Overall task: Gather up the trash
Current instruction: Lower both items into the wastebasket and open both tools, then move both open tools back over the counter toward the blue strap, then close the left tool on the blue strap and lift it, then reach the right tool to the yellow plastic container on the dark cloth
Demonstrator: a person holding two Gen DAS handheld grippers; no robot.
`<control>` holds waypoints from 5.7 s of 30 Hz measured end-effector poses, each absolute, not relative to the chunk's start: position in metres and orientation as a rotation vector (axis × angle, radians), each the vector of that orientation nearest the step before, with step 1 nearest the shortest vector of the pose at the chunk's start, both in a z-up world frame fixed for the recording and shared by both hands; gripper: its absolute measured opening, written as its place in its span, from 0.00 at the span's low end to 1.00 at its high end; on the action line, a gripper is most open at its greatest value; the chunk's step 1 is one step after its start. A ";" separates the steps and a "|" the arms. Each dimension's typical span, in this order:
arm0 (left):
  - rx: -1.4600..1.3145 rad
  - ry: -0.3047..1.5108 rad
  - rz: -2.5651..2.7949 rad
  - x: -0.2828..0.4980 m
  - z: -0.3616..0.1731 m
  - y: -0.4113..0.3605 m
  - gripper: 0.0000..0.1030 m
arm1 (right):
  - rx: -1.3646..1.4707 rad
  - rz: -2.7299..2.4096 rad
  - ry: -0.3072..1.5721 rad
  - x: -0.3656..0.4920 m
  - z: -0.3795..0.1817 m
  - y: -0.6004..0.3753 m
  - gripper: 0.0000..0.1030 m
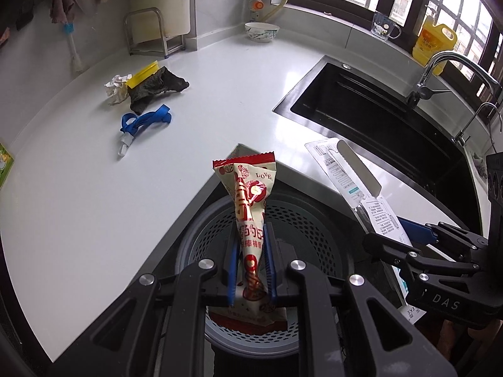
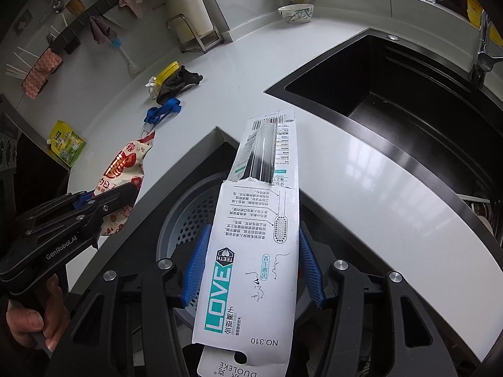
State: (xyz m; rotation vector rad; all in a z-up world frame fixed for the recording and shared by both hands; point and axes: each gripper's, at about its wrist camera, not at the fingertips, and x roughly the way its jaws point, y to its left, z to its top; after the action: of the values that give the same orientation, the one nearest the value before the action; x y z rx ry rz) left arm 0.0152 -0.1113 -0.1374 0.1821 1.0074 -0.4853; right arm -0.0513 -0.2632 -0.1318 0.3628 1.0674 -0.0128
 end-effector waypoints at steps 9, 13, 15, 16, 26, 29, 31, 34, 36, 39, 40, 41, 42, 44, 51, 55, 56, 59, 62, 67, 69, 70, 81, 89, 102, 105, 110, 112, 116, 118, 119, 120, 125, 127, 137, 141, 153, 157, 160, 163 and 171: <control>0.167 1.046 -0.442 -0.004 -0.158 -0.105 0.15 | 0.339 0.047 1.119 -0.058 -0.150 -0.256 0.50; 0.159 1.067 -0.414 -0.008 -0.168 -0.101 0.15 | 0.326 0.085 1.135 -0.057 -0.157 -0.249 0.50; 0.156 1.072 -0.404 -0.010 -0.171 -0.100 0.15 | 0.322 0.102 1.141 -0.058 -0.161 -0.246 0.50; 0.155 1.074 -0.400 -0.011 -0.173 -0.099 0.15 | 0.321 0.111 1.146 -0.057 -0.162 -0.244 0.50; 0.131 1.115 -0.354 -0.012 -0.193 -0.088 0.15 | 0.292 0.190 1.208 -0.055 -0.182 -0.221 0.50; 0.130 1.122 -0.346 -0.011 -0.197 -0.088 0.15 | 0.297 0.191 1.226 -0.050 -0.188 -0.221 0.50; 0.128 1.125 -0.344 -0.009 -0.199 -0.089 0.15 | 0.311 0.191 1.237 -0.046 -0.192 -0.223 0.51; 0.122 1.127 -0.341 -0.007 -0.200 -0.091 0.15 | 0.339 0.179 1.245 -0.041 -0.198 -0.230 0.51; 0.113 1.125 -0.335 -0.005 -0.199 -0.090 0.16 | 0.349 0.172 1.245 -0.040 -0.199 -0.234 0.51; 0.099 1.122 -0.319 -0.005 -0.197 -0.088 0.37 | 0.377 0.170 1.250 -0.040 -0.200 -0.239 0.57; 0.097 1.116 -0.306 -0.005 -0.196 -0.087 0.59 | 0.385 0.161 1.251 -0.042 -0.200 -0.241 0.68; 0.091 1.102 -0.295 -0.006 -0.194 -0.085 0.71 | 0.392 0.148 1.245 -0.044 -0.200 -0.243 0.70; 0.084 1.089 -0.287 -0.007 -0.192 -0.083 0.72 | 0.397 0.146 1.239 -0.045 -0.199 -0.245 0.70; 0.083 1.091 -0.281 -0.007 -0.191 -0.081 0.72 | 0.389 0.137 1.233 -0.048 -0.197 -0.247 0.70; 0.081 1.085 -0.248 -0.011 -0.185 -0.073 0.72 | 0.387 0.136 1.223 -0.055 -0.193 -0.250 0.70; 0.080 1.078 -0.230 -0.014 -0.179 -0.069 0.72 | 0.388 0.144 1.222 -0.055 -0.191 -0.248 0.70; 0.078 1.075 -0.225 -0.015 -0.177 -0.068 0.72 | 0.387 0.147 1.220 -0.055 -0.190 -0.248 0.70; 0.071 1.063 -0.211 -0.016 -0.169 -0.064 0.72 | 0.384 0.161 1.213 -0.054 -0.185 -0.246 0.70; 0.063 1.040 -0.200 -0.017 -0.157 -0.058 0.72 | 0.371 0.173 1.195 -0.051 -0.177 -0.242 0.70; 0.048 1.000 -0.180 -0.013 -0.138 -0.046 0.74 | 0.361 0.183 1.159 -0.039 -0.161 -0.238 0.70; 0.043 0.982 -0.171 -0.010 -0.130 -0.041 0.75 | 0.357 0.186 1.143 -0.032 -0.154 -0.235 0.70; 0.040 0.972 -0.168 -0.008 -0.126 -0.039 0.75 | 0.355 0.187 1.135 -0.028 -0.151 -0.234 0.70; 0.047 0.889 -0.142 0.046 -0.104 -0.012 0.80 | 0.303 0.169 1.048 0.025 -0.125 -0.221 0.70; 0.070 0.880 -0.148 0.112 -0.130 -0.013 0.82 | 0.296 0.113 1.025 0.066 -0.131 -0.225 0.70; 0.110 0.907 -0.233 0.205 -0.185 -0.039 0.82 | 0.364 0.004 1.030 0.106 -0.149 -0.237 0.70; 0.116 0.939 -0.260 0.222 -0.196 -0.045 0.74 | 0.380 -0.025 1.034 0.113 -0.152 -0.238 0.70; 0.114 0.979 -0.313 0.237 -0.207 -0.050 0.45 | 0.398 -0.068 1.041 0.124 -0.158 -0.237 0.70; 0.107 0.980 -0.335 0.241 -0.206 -0.048 0.35 | 0.400 -0.081 1.042 0.129 -0.158 -0.235 0.70; 0.079 1.000 -0.381 0.249 -0.204 -0.041 0.24 | 0.396 -0.091 1.031 0.145 -0.155 -0.227 0.70; 0.077 1.005 -0.392 0.251 -0.201 -0.035 0.23 | 0.389 -0.088 1.021 0.155 -0.152 -0.220 0.70; 0.075 1.007 -0.395 0.252 -0.200 -0.031 0.23 | 0.384 -0.084 1.016 0.160 -0.150 -0.217 0.70; 0.073 1.008 -0.397 0.254 -0.198 -0.027 0.23 | 0.378 -0.079 1.011 0.165 -0.148 -0.214 0.70; 0.066 0.983 -0.380 0.259 -0.182 0.002 0.23 | 0.343 -0.034 0.979 0.196 -0.138 -0.194 0.70; 0.060 0.975 -0.365 0.262 -0.177 0.017 0.23 | 0.333 -0.001 0.967 0.211 -0.134 -0.186 0.70; 0.031 0.967 -0.273 0.277 -0.167 0.082 0.23 | 0.141 0.145 0.948 0.284 -0.128 -0.140 0.70; 0.024 0.966 -0.239 0.281 -0.165 0.104 0.23 | 0.010 0.184 0.954 0.308 -0.130 -0.123 0.70; -0.023 0.959 -0.154 0.290 -0.166 0.148 0.23 | -0.182 0.318 0.999 0.353 -0.150 -0.101 0.70; -0.036 0.963 -0.145 0.293 -0.168 0.154 0.23 | -0.240 0.332 1.016 0.359 -0.155 -0.094 0.71; -0.039 0.964 -0.146 0.292 -0.169 0.154 0.23 | -0.299 0.317 1.033 0.365 -0.160 -0.091 0.71; -0.044 0.964 -0.149 0.291 -0.169 0.153 0.23 | -0.331 0.301 1.040 0.368 -0.163 -0.091 0.71; -0.055 0.969 -0.143 0.292 -0.170 0.156 0.23 | -0.264 0.308 1.049 0.372 -0.161 -0.097 0.71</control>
State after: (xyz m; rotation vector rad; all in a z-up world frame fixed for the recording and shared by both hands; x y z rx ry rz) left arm 0.2919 0.1559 -0.1699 -0.0548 0.9692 -0.1434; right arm 0.3717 -0.0974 -0.1605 -0.2637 1.0490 0.3083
